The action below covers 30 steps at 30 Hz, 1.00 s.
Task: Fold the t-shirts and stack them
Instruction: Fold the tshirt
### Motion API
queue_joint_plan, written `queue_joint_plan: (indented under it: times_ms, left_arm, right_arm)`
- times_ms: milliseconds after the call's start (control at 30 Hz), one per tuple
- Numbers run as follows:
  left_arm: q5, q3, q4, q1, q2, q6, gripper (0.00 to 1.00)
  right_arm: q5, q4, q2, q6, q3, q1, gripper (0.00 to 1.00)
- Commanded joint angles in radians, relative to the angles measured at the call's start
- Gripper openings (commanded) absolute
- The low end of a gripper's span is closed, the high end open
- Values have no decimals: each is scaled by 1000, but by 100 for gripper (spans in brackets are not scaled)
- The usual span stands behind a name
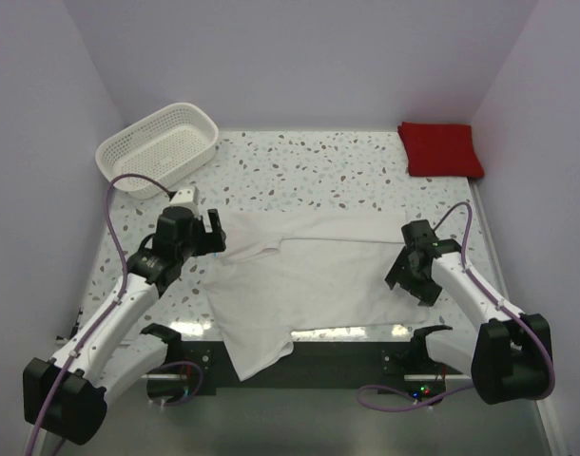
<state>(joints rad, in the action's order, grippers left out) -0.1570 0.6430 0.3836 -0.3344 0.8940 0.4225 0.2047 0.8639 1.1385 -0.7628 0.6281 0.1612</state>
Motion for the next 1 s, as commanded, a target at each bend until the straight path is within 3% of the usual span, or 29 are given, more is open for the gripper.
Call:
queue_joint_plan:
  times_ms: [0, 133, 233, 300, 500, 700, 967]
  left_arm:
    - [1, 6, -23, 8, 8, -22, 89]
    - [1, 4, -23, 12, 22, -21, 89]
    - [10, 7, -37, 17, 49, -16, 89]
    - [23, 12, -41, 24, 92, -5, 88]
    - [91, 113, -48, 28, 259, 55, 75]
    - [103, 266, -84, 26, 486, 90, 47]
    - [45, 423, -91, 37, 779, 94, 38]
  right_arm:
    - [90, 60, -5, -27, 36, -3, 80]
    - [76, 37, -43, 17, 73, -2, 80]
    - [-29, -49, -66, 95, 111, -2, 78]
    - [-112, -133, -45, 158, 133, 0, 72]
    - [-157, -308, 71, 269, 228, 8, 67]
    - [-195, -440, 234, 322, 311, -43, 61]
    - [-349, -552, 532, 339, 421, -84, 51]
